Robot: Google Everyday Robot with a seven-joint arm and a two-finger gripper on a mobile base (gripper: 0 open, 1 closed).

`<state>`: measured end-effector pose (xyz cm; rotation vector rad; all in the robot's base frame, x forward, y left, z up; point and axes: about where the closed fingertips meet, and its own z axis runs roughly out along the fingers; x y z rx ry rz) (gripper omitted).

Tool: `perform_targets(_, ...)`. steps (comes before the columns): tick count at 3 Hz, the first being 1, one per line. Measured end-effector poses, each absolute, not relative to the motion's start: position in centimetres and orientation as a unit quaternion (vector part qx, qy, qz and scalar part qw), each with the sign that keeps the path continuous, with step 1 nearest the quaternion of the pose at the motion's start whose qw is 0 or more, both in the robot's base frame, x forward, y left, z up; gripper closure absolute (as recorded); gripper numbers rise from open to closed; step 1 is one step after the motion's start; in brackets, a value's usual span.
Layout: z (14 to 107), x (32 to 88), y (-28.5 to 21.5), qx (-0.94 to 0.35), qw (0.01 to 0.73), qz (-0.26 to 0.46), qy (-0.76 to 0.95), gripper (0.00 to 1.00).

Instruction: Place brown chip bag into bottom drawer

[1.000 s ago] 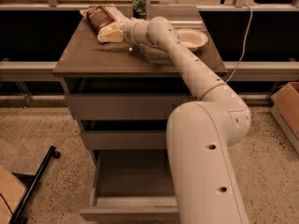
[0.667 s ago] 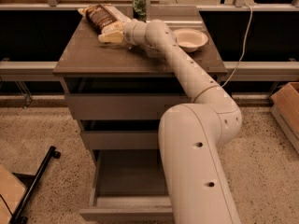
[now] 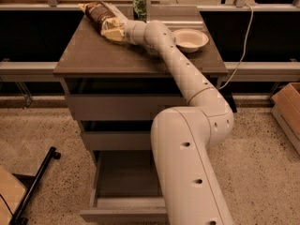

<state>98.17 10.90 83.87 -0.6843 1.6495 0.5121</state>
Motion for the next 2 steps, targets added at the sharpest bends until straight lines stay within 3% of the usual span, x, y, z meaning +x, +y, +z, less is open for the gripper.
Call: perform_targets(2,84.30,98.76,10.53,-0.293,0.606,0.211,0.709,0.89)
